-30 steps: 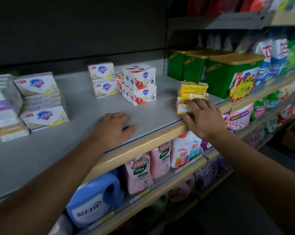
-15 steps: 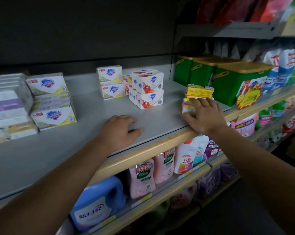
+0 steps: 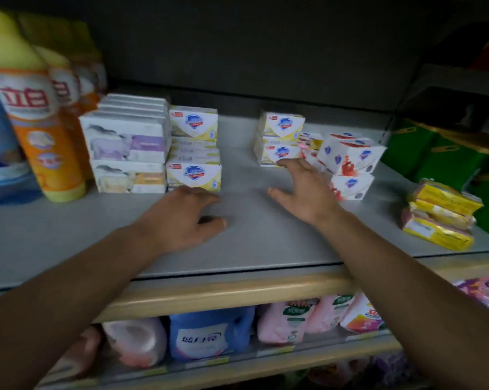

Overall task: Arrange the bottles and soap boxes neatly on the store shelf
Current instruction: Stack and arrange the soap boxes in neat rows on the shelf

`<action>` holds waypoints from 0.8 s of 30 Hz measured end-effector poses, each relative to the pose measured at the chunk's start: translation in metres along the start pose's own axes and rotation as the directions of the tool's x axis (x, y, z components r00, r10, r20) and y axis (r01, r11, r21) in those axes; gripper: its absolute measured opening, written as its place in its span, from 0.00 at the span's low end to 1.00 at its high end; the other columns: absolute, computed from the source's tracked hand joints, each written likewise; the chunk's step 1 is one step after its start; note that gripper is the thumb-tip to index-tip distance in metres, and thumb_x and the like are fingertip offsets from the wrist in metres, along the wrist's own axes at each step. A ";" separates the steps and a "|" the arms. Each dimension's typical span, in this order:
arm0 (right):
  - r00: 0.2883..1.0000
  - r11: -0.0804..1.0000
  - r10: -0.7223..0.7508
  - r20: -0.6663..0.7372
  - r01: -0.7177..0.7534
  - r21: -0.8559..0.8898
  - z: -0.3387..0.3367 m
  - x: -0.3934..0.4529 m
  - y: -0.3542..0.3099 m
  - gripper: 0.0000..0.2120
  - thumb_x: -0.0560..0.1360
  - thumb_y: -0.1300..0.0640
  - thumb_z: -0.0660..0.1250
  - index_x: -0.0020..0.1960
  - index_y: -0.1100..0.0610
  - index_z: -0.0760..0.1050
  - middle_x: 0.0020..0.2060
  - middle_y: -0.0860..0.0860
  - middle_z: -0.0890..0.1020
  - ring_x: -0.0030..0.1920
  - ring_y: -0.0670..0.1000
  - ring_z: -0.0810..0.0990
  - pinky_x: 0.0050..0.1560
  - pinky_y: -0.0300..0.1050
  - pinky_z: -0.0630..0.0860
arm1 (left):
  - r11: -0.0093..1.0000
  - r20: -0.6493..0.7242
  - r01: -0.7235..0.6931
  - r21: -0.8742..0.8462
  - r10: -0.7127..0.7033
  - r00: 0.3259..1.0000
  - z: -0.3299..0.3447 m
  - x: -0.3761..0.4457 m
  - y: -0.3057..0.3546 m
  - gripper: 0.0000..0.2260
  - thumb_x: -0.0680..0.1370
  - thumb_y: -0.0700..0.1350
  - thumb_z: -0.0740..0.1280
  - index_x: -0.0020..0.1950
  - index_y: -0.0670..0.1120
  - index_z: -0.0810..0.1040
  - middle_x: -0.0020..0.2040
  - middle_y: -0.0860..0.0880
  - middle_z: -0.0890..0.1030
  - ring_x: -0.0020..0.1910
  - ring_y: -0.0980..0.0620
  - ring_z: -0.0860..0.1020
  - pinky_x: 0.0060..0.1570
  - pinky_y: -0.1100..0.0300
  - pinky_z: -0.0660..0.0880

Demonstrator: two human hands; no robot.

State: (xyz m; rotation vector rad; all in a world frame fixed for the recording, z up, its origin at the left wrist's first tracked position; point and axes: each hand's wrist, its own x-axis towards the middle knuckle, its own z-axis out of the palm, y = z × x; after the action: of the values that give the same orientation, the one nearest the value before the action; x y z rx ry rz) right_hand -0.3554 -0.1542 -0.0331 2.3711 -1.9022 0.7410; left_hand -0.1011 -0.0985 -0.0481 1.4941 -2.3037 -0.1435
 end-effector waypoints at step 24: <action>0.997 0.987 -0.064 0.039 0.069 -0.144 0.035 0.098 -0.017 0.24 0.76 0.60 0.65 0.71 0.48 0.70 0.67 0.56 0.74 0.65 0.60 0.73 0.64 0.49 0.71 | 0.998 0.027 0.051 0.036 -0.052 0.998 0.015 0.003 -0.025 0.30 0.71 0.67 0.54 0.71 0.58 0.68 0.69 0.59 0.68 0.71 0.52 0.62 0.72 0.53 0.59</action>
State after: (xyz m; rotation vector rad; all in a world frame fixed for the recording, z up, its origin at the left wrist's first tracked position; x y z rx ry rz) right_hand -0.3132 -0.2497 -0.0234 2.3601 -1.8106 0.5408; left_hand -0.0866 -0.1138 -0.0688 1.5800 -2.3017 -0.1394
